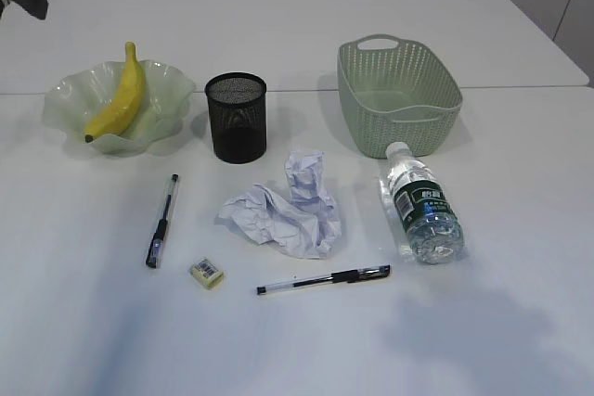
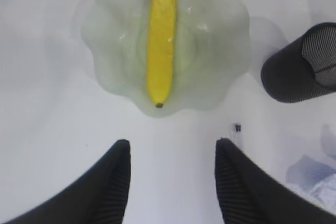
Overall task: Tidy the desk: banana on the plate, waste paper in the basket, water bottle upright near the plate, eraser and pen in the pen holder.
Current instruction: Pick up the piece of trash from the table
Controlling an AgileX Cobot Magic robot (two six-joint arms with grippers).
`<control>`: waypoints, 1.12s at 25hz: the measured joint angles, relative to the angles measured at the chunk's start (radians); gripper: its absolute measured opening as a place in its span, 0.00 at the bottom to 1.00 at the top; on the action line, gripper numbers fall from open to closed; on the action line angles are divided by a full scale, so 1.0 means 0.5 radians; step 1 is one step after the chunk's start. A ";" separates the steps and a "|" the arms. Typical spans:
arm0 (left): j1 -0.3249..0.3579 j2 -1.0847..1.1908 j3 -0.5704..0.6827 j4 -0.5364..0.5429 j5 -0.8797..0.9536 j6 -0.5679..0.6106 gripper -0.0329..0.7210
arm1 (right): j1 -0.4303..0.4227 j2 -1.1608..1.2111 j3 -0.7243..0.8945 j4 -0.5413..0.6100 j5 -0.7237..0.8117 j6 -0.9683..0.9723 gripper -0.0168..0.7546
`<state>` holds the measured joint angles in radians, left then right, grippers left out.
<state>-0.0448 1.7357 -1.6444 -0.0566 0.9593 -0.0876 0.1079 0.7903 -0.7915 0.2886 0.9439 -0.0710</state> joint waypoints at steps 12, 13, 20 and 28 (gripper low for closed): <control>0.000 -0.864 1.222 -0.047 -0.227 0.007 0.52 | 0.100 0.043 -0.001 -0.003 -0.006 -0.146 0.74; 0.000 -0.945 1.292 -0.052 -0.227 0.007 0.52 | 0.139 0.082 -0.001 -0.004 -0.006 -0.162 0.74; 0.000 -1.533 1.560 -0.068 -0.111 0.014 0.52 | 0.338 0.392 -0.096 0.021 -0.006 -0.203 0.74; 0.000 -2.004 1.575 -0.091 0.138 0.014 0.52 | 0.411 0.892 -0.568 0.040 0.006 -0.212 0.74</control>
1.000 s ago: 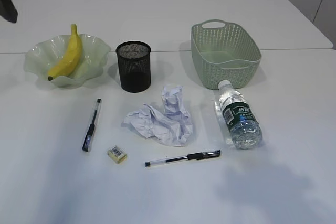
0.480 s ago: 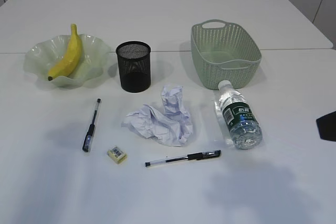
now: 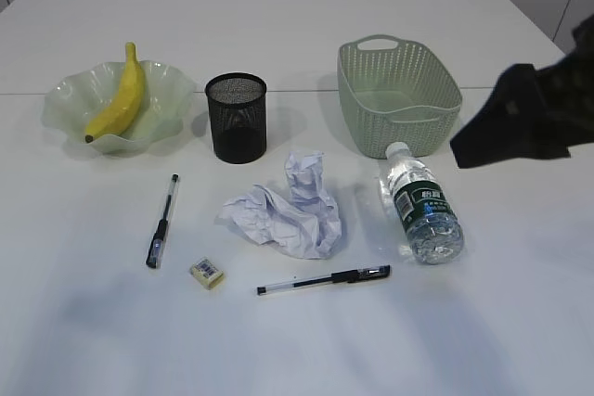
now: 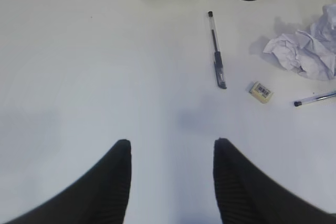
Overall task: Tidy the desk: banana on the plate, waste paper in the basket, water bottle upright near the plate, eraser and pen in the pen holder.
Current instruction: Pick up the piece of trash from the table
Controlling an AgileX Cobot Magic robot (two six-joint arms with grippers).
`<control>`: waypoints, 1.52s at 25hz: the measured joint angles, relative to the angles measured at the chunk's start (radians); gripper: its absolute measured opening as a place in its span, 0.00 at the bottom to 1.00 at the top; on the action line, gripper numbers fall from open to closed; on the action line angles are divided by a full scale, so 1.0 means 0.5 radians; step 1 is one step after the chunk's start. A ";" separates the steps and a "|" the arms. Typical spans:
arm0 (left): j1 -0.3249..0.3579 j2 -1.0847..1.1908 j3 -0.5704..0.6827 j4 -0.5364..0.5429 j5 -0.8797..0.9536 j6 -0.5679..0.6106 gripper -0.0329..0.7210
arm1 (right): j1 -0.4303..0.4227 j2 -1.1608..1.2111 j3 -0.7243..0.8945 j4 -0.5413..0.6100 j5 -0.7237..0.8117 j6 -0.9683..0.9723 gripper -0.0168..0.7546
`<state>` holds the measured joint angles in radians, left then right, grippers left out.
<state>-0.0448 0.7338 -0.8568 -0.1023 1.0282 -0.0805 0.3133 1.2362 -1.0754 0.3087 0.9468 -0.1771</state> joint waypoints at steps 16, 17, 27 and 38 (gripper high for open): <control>0.000 -0.082 0.000 -0.004 0.105 0.000 0.52 | 0.244 1.068 -0.929 -0.022 0.039 -0.113 0.79; 0.000 -0.082 0.000 -0.004 0.105 0.000 0.52 | 0.249 1.132 -0.990 -0.022 0.059 -0.115 0.80; 0.000 -0.082 0.000 -0.008 0.105 0.000 0.51 | 0.252 1.567 -1.347 -0.074 0.198 -0.111 0.82; 0.000 -0.082 0.000 -0.008 0.105 0.000 0.50 | 0.252 1.709 -1.359 -0.015 0.153 -0.427 0.83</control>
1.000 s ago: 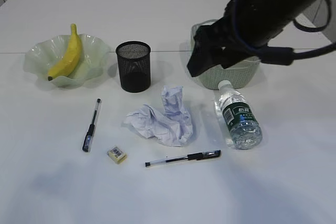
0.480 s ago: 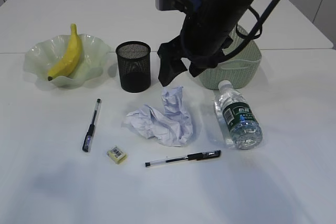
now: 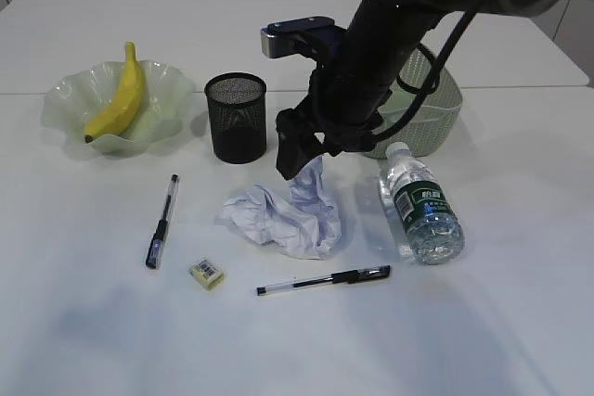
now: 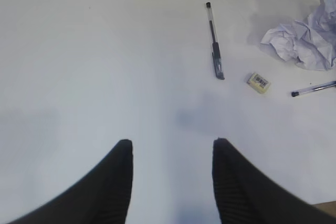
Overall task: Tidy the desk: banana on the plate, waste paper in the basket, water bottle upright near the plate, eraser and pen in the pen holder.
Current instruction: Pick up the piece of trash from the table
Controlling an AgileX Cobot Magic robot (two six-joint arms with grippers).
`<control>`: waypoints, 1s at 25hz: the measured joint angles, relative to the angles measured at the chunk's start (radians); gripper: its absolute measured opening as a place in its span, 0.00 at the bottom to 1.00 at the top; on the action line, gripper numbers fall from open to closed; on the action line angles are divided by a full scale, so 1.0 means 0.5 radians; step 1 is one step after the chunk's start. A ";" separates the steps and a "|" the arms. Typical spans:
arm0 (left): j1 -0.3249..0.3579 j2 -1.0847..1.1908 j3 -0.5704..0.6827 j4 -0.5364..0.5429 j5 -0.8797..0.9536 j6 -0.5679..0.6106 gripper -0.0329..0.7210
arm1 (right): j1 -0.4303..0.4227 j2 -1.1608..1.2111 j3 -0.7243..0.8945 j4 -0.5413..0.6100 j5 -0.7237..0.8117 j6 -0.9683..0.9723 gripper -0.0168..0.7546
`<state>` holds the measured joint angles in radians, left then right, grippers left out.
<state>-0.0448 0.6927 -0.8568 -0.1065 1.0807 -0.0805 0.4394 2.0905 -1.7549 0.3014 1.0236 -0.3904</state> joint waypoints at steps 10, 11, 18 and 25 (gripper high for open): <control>0.000 0.000 0.000 -0.001 0.000 0.000 0.50 | 0.000 0.076 0.000 -0.049 -0.109 -0.036 0.83; 0.000 0.000 0.000 -0.001 0.000 0.000 0.50 | 0.000 0.080 0.000 -0.059 -0.124 -0.036 0.83; 0.000 0.000 0.000 -0.001 0.000 0.000 0.50 | 0.000 0.176 -0.003 -0.081 -0.183 -0.036 0.83; 0.000 0.000 0.000 -0.001 0.000 0.000 0.50 | 0.000 0.293 -0.033 -0.069 -0.198 -0.036 0.82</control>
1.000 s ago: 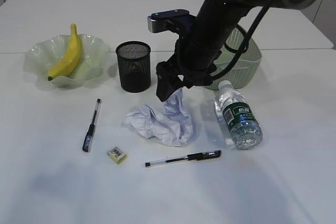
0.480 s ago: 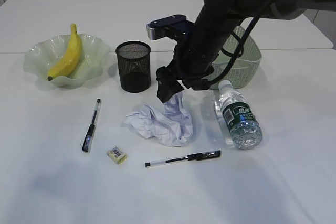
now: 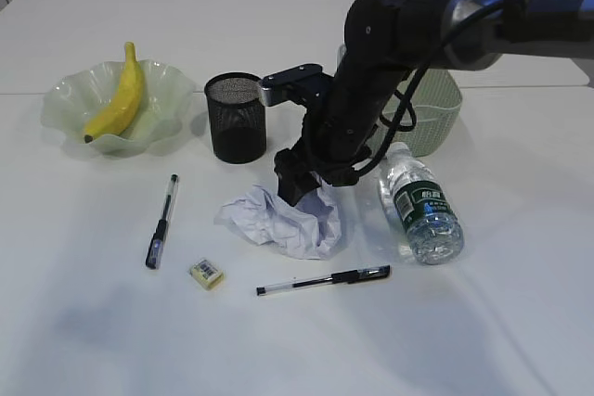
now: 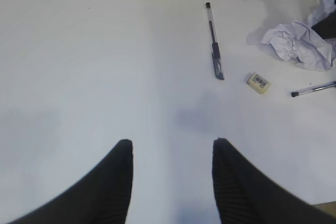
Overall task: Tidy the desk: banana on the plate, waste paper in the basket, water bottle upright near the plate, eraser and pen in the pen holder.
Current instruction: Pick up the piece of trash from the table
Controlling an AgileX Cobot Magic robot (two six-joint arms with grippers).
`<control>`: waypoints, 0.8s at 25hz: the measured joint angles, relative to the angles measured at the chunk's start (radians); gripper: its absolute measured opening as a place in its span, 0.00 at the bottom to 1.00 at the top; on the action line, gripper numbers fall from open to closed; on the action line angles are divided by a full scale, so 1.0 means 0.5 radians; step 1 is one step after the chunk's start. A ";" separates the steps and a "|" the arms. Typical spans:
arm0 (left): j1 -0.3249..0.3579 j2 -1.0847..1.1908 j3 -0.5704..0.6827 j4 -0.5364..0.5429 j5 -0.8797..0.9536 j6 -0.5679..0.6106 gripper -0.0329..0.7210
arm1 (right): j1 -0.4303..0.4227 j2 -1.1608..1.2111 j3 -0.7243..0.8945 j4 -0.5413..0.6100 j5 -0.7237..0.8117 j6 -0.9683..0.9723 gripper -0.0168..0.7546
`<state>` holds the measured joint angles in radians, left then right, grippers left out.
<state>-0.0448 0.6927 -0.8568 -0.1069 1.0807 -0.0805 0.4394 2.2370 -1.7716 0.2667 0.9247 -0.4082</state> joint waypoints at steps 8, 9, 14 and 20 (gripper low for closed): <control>0.000 0.000 0.000 0.000 0.000 0.000 0.50 | 0.000 0.000 -0.004 0.028 -0.027 0.000 0.53; 0.000 0.000 0.000 0.000 0.000 0.000 0.50 | 0.000 0.000 -0.004 0.037 -0.027 0.000 0.46; 0.000 0.000 0.000 0.000 0.000 0.000 0.50 | 0.000 0.000 -0.004 0.071 0.017 0.000 0.19; 0.000 0.000 0.000 0.000 0.000 0.000 0.50 | 0.000 0.000 -0.107 0.093 0.184 0.000 0.06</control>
<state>-0.0448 0.6927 -0.8568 -0.1069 1.0807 -0.0805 0.4394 2.2370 -1.8250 0.3133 1.0170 -0.4082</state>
